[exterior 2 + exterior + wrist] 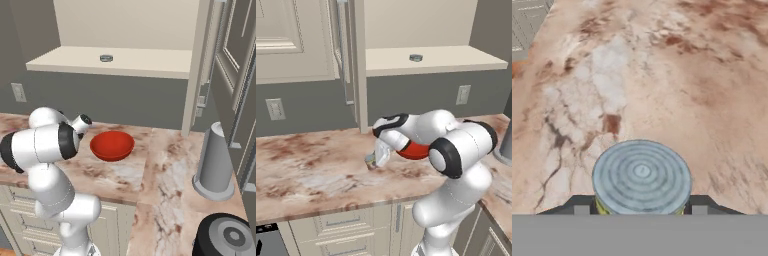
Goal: Restock the canned food cabinet by taking the new fresh canned food from the counter and placing it in the cabinet. Then, take the old canned food from the cabinet and place it on the counter.
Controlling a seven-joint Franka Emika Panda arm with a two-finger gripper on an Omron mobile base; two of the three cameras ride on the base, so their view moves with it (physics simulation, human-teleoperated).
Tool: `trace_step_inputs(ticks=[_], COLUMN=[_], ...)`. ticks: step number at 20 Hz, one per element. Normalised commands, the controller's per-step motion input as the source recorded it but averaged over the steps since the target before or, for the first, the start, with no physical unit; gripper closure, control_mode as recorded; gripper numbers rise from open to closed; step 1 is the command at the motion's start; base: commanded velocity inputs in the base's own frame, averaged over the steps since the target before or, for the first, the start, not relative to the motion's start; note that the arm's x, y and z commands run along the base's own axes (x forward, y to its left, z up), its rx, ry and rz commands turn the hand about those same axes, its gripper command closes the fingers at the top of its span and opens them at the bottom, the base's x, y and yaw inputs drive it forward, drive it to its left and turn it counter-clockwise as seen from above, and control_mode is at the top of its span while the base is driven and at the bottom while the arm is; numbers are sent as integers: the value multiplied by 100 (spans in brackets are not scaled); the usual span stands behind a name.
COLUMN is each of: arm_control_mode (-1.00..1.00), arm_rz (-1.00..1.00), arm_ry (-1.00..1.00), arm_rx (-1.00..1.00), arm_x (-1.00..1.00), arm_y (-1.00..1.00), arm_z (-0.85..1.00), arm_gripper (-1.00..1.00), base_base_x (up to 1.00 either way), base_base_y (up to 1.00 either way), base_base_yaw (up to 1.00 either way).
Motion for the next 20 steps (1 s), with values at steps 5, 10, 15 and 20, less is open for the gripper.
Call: trace_step_inputs(ticks=[5, 10, 15, 20], arm_control_mode=[-100, -100, -100, -100], arm_rz=[0, -7, -7, -8], arm_ry=[-9, 0, 0, -4], arm_rx=[0, 7, 8, 6], arm_x=[-4, -13, -55, -100], arm_y=[0, 0, 0, -10], arm_z=[-15, 72, 100, 100], arm_gripper=[-100, -100, -100, -100], base_base_x=[0, 0, 0, 0], base_base_y=[0, 0, 0, 0], base_base_yaw=[0, 0, 0, 0])
